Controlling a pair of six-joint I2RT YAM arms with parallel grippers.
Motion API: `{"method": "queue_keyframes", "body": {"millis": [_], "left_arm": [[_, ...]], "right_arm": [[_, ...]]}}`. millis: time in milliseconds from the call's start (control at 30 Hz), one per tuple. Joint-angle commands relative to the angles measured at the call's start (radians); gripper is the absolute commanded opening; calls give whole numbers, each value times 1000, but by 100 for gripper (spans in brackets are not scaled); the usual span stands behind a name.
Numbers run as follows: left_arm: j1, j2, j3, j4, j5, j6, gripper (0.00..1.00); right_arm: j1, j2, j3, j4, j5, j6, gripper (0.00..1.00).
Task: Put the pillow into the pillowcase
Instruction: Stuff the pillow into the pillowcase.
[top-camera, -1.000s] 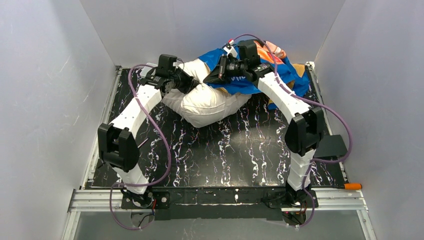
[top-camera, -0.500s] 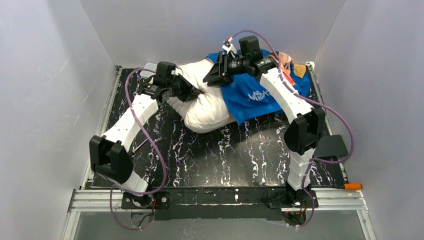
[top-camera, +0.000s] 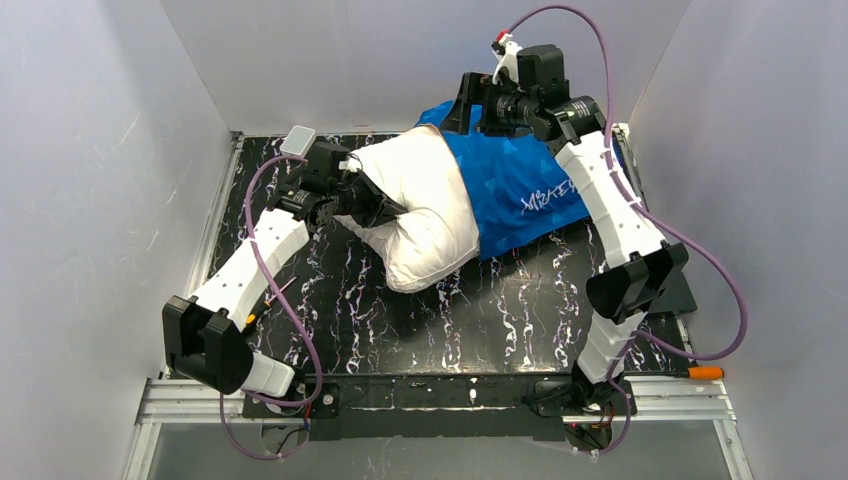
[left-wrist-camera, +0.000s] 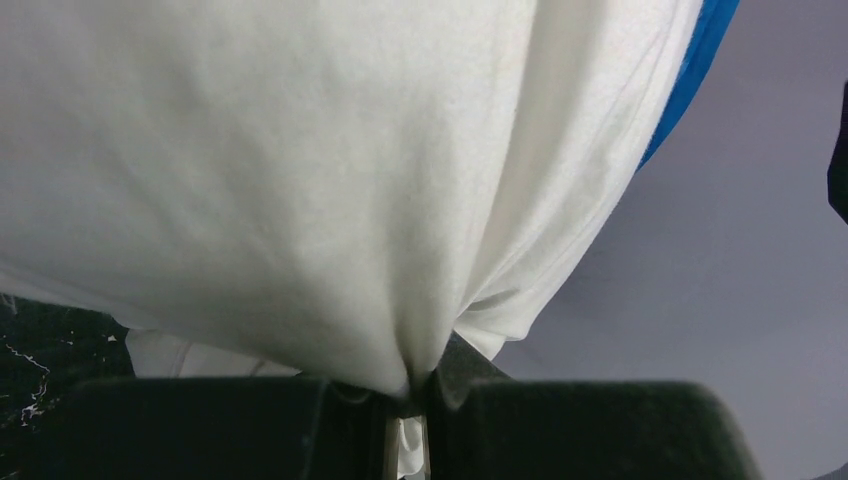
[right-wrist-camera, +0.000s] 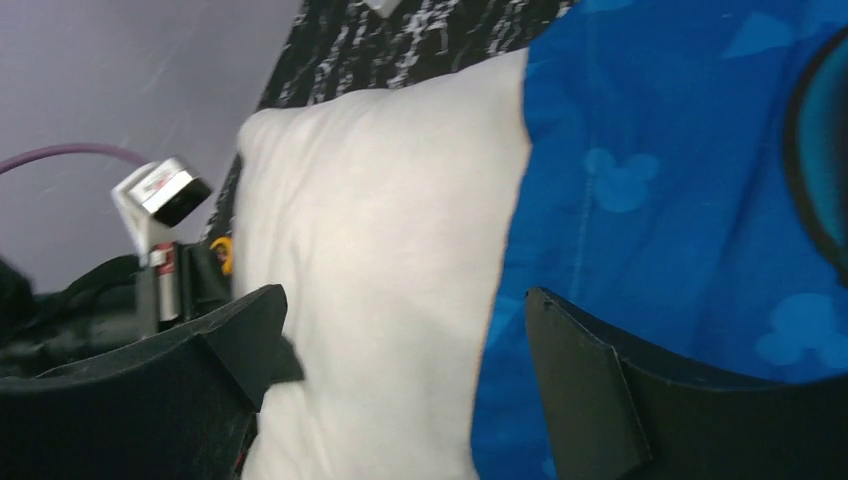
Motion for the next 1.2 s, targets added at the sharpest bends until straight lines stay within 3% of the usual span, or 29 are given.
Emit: {"method": "queue_keyframes", "body": {"millis": [0, 333, 400, 467, 500, 567, 633, 833, 967, 1167], "left_arm": [[-2, -14, 20, 27, 54, 17, 0], [-1, -22, 12, 20, 68, 22, 0], [-2, -24, 13, 17, 70, 23, 0], [-2, -27, 11, 15, 70, 25, 0], [-2, -29, 14, 13, 69, 26, 0], [1, -27, 13, 14, 68, 29, 0], [1, -21, 17, 17, 70, 29, 0], [1, 9, 42, 35, 80, 27, 0], [3, 58, 103, 56, 79, 26, 0], [1, 214, 328, 92, 106, 4, 0]], "right_arm": [[-5, 52, 25, 21, 222, -121, 98], [-9, 309, 242, -38, 234, -131, 97], [-13, 323, 260, -55, 224, -130, 80], [-12, 308, 247, -42, 199, -124, 39], [-12, 296, 239, -33, 187, -116, 24], [-12, 272, 229, -20, 156, -104, 10], [-12, 254, 232, -16, 107, -95, 1], [0, 160, 112, 163, -200, 50, 1], [55, 129, 53, 258, -323, 160, 1], [151, 112, -54, 483, -467, 388, 1]]}}
